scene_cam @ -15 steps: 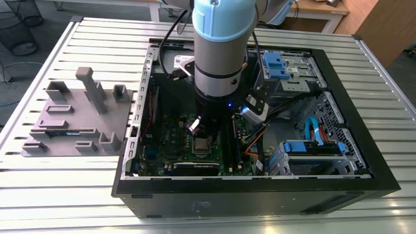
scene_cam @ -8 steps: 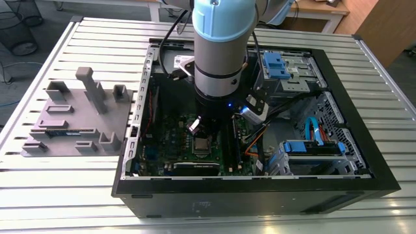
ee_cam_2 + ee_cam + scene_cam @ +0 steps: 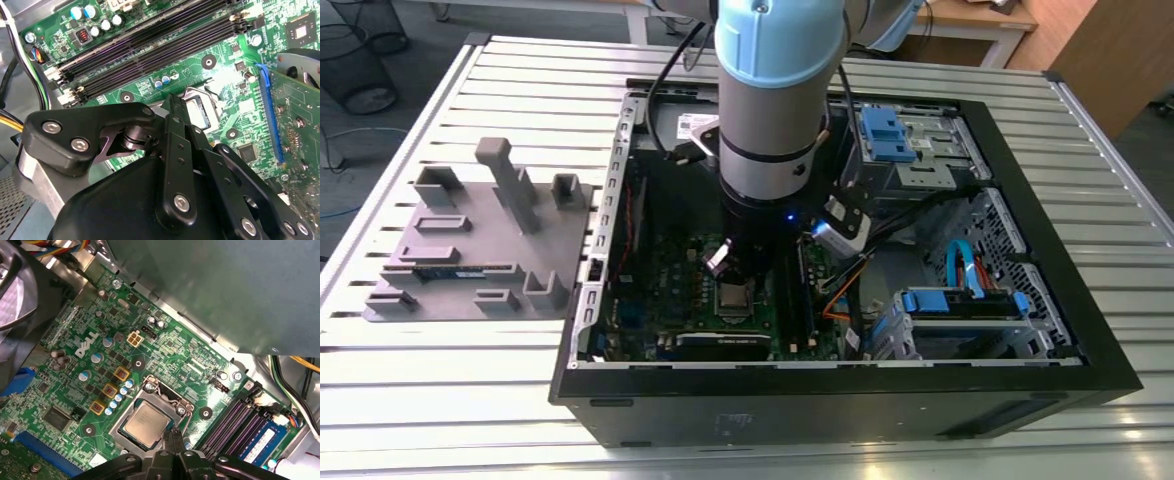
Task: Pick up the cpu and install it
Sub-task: 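Install the first cpu locking lever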
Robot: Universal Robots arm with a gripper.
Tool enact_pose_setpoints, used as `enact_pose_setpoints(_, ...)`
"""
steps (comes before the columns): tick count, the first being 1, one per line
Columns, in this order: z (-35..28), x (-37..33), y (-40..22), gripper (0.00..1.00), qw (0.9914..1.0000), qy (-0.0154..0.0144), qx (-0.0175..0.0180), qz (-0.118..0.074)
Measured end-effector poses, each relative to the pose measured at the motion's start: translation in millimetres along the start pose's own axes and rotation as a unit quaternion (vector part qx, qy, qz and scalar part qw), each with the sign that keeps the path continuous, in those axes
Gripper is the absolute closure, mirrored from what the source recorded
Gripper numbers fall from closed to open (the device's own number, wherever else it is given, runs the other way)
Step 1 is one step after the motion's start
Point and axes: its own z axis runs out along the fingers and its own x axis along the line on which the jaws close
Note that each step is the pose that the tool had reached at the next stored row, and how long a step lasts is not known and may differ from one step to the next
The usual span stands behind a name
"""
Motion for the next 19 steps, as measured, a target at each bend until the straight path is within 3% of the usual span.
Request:
enact_pose_setpoints(7, 1.5, 0.1, -0.1, 0.89, 0.99941, 0.0021, 0.0008, 0.034)
enact_pose_setpoints(19, 7.0, 2.2, -2.7, 0.89, 0.99937, 0.0021, 0.0007, 0.035)
